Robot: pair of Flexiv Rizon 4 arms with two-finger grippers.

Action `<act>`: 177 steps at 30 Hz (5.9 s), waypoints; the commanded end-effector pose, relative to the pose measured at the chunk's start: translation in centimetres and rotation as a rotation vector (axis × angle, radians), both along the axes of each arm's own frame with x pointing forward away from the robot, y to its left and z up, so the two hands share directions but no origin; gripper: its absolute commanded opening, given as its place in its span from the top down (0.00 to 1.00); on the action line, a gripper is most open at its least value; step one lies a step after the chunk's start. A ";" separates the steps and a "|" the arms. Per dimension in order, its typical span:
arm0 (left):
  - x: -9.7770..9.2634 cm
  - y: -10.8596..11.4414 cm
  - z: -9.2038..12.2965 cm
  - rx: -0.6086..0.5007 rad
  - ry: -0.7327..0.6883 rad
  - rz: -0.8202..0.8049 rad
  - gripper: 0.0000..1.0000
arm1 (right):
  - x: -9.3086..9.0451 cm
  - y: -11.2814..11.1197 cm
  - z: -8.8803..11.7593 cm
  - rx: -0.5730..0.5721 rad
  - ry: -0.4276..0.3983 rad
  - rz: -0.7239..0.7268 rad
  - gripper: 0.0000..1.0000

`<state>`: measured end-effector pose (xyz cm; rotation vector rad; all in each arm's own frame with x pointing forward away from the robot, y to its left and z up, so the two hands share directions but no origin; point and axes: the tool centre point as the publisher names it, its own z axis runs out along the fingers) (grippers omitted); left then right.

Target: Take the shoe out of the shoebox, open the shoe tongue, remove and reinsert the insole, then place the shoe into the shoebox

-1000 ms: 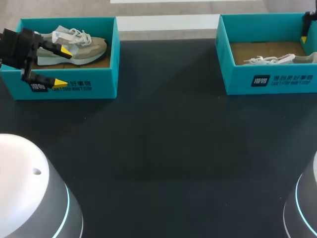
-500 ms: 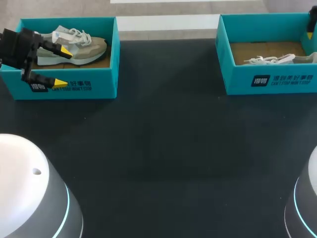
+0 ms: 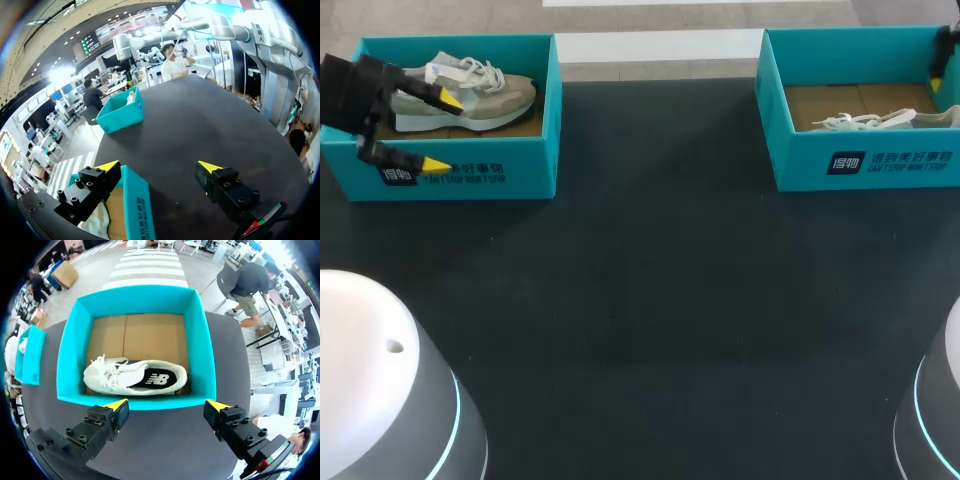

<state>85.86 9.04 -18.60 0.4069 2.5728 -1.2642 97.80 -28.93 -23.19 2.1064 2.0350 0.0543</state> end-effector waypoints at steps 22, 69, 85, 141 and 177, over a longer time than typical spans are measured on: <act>3.9 2.9 3.5 0.535 -0.160 -0.692 0.00 | -6.2 -0.4 -2.4 0.010 0.007 -0.103 0.00; 17.6 9.4 0.7 0.776 -0.583 -0.880 0.00 | -6.2 -0.4 -2.4 0.010 0.007 -0.103 0.00; 26.5 12.9 -3.2 0.823 -0.744 -0.889 0.00 | -6.2 -0.4 -2.4 0.010 0.007 -0.103 0.00; 33.0 20.5 -12.4 0.990 -0.560 -1.030 0.24 | -6.2 -0.4 -2.4 0.010 0.007 -0.103 0.00; 33.0 20.2 -14.1 0.983 -0.470 -1.119 0.35 | -6.2 -0.4 -2.4 0.010 0.007 -0.103 0.00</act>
